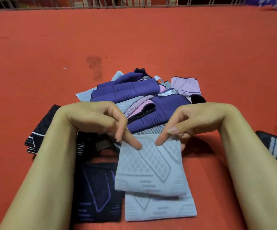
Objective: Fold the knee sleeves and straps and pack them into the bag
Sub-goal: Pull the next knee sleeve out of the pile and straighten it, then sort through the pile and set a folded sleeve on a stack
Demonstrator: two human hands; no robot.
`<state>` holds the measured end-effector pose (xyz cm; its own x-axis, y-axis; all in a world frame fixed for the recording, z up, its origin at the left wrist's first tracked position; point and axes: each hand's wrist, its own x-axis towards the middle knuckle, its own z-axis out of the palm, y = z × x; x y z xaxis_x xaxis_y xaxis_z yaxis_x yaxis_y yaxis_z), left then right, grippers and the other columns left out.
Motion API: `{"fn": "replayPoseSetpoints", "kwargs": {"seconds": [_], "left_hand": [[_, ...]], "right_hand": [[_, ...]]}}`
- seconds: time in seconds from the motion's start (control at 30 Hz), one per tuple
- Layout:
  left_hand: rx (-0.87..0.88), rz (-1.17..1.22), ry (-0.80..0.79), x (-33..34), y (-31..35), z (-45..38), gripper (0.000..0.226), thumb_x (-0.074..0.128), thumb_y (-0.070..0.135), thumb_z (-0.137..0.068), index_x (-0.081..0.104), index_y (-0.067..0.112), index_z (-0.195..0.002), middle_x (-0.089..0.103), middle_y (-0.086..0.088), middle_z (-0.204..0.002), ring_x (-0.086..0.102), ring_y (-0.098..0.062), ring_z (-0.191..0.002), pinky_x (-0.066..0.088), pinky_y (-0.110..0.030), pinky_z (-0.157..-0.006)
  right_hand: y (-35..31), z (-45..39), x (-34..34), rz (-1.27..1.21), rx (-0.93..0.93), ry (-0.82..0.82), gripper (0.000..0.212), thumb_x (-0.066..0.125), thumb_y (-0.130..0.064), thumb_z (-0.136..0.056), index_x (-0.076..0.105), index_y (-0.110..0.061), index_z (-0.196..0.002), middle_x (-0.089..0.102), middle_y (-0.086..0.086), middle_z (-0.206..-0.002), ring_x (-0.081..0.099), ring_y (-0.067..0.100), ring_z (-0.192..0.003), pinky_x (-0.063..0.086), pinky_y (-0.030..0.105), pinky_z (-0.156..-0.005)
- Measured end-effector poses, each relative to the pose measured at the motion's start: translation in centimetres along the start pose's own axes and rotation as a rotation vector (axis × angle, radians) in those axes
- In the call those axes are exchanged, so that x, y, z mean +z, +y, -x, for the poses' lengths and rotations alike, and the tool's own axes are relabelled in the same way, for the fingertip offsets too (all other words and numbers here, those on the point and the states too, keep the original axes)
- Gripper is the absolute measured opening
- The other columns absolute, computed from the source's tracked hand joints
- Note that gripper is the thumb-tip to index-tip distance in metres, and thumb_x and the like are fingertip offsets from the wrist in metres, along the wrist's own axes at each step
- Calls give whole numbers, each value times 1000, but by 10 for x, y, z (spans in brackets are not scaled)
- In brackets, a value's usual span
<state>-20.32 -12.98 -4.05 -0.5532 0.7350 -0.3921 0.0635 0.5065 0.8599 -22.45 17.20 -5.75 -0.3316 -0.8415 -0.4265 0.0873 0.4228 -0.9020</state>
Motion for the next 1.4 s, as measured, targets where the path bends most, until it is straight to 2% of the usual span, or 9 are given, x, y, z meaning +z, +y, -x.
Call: {"fn": "replayPoseSetpoints", "kwargs": {"seconds": [0.1,0.13,0.23,0.37,0.77,0.93,1.17,1.27,1.4], "left_hand": [[-52,36,-13,3,1,1,23,85,29,-80,75,10,-87,75,-29,-106,69,-26,-83,52,-25,-71],[-66,53,-74,6,6,2,6,75,16,-86,75,11,-85,77,-26,-104,72,-21,-82,53,-21,-71],[-164,-15,-170,9,13,-10,29,51,1,-93,77,11,-86,79,-20,-100,76,-22,-90,59,-25,-76],[-327,-156,-213,21,16,-28,23,56,4,-103,78,9,-99,80,-16,-101,74,-19,-89,62,-33,-86],[-419,-202,-161,29,35,-32,18,73,21,-98,69,10,-111,81,-10,-97,74,-32,-108,59,-40,-96],[-501,-165,-32,28,32,-32,40,74,28,-97,63,-2,-120,80,-15,-91,78,-30,-84,64,-38,-81],[-511,-170,-36,24,28,-27,29,67,32,-101,74,4,-105,80,-15,-92,79,-29,-88,63,-34,-77],[-455,-167,91,19,30,-19,35,63,36,-103,74,4,-96,80,-16,-88,79,-26,-79,62,-31,-69],[-225,-228,510,2,22,-9,38,61,39,-104,75,9,-86,78,-3,-76,68,-18,-58,56,-31,-60]], "right_hand": [[-8,-6,9,79,46,-4,24,60,-19,-101,80,-16,-113,78,2,-94,72,11,-84,59,25,-76],[-11,-7,11,107,56,7,23,60,-18,-99,81,-18,-109,77,-1,-89,70,8,-79,58,23,-73],[-16,-15,18,196,134,33,21,59,-13,-103,79,-15,-103,71,-6,-77,64,6,-69,55,20,-69],[-15,-25,23,189,321,43,27,59,-25,-104,80,-9,-106,75,6,-83,70,13,-72,59,26,-74],[-27,-26,32,231,453,38,27,63,-32,-102,83,-13,-104,71,13,-84,64,22,-70,64,32,-74],[-29,-14,26,210,455,101,29,61,-34,-103,80,-15,-113,77,21,-105,77,35,-88,65,35,-79],[-27,-3,20,232,510,175,34,61,-32,-103,80,-5,-107,79,16,-102,76,36,-101,62,37,-85],[-25,-2,17,237,501,240,36,60,-34,-103,80,-4,-103,80,14,-100,77,33,-98,63,35,-83],[-25,4,12,257,412,396,37,60,-31,-104,81,-2,-96,80,12,-94,78,28,-94,64,34,-80]]}}
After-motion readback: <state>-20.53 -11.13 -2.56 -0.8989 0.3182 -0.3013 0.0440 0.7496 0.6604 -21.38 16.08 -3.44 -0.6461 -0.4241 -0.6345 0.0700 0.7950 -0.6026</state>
